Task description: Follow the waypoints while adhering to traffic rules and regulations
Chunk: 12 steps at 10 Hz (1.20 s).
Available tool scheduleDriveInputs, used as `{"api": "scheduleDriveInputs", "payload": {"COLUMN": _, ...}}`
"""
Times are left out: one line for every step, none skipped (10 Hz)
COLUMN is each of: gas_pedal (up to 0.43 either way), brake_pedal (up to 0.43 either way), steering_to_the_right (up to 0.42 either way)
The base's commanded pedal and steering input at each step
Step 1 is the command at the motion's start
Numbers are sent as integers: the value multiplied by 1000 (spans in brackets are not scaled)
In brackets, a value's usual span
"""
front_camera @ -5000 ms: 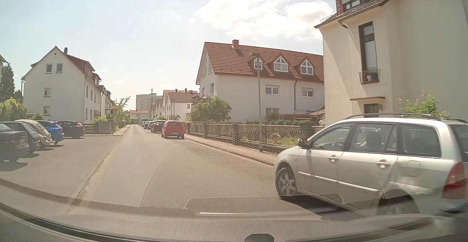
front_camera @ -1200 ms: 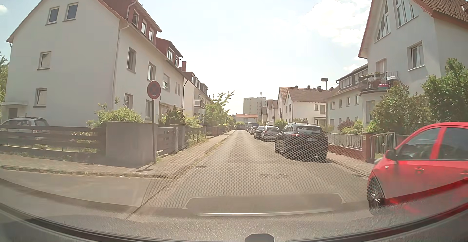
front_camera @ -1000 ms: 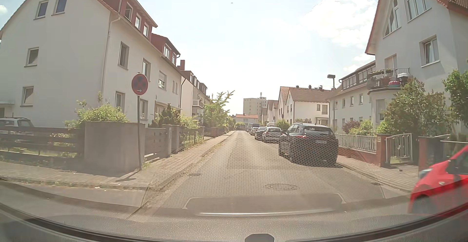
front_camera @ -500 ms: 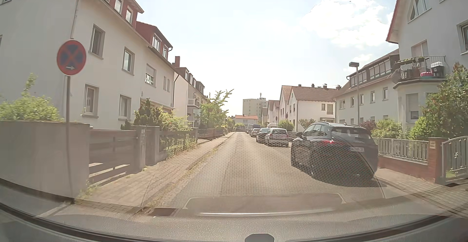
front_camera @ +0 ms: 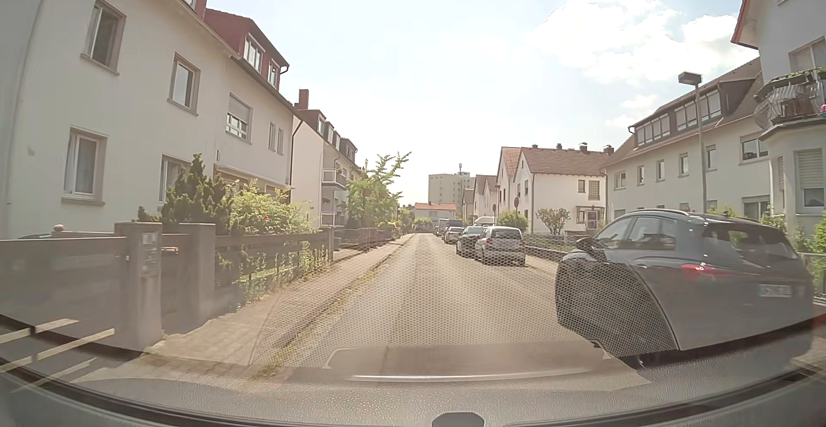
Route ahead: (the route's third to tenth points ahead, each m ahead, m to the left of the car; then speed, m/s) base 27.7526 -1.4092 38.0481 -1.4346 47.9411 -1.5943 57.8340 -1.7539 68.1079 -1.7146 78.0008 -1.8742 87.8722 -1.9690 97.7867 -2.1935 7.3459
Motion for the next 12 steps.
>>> {"api": "scheduleDriveInputs", "payload": {"gas_pedal": 98, "brake_pedal": 0, "steering_to_the_right": 3}}
{"api": "scheduleDriveInputs", "payload": {"gas_pedal": 98, "brake_pedal": 0, "steering_to_the_right": 5}}
{"api": "scheduleDriveInputs", "payload": {"gas_pedal": 98, "brake_pedal": 0, "steering_to_the_right": 6}}
{"api": "scheduleDriveInputs", "payload": {"gas_pedal": 98, "brake_pedal": 0, "steering_to_the_right": 6}}
{"api": "scheduleDriveInputs", "payload": {"gas_pedal": 98, "brake_pedal": 0, "steering_to_the_right": 6}}
{"api": "scheduleDriveInputs", "payload": {"gas_pedal": 98, "brake_pedal": 0, "steering_to_the_right": 6}}
{"api": "scheduleDriveInputs", "payload": {"gas_pedal": 98, "brake_pedal": 0, "steering_to_the_right": 6}}
{"api": "scheduleDriveInputs", "payload": {"gas_pedal": 98, "brake_pedal": 0, "steering_to_the_right": 4}}
{"api": "scheduleDriveInputs", "payload": {"gas_pedal": 98, "brake_pedal": 0, "steering_to_the_right": 0}}
{"api": "scheduleDriveInputs", "payload": {"gas_pedal": 98, "brake_pedal": 0, "steering_to_the_right": -1}}
{"api": "scheduleDriveInputs", "payload": {"gas_pedal": 98, "brake_pedal": 0, "steering_to_the_right": 1}}
{"api": "scheduleDriveInputs", "payload": {"gas_pedal": 98, "brake_pedal": 0, "steering_to_the_right": 1}}
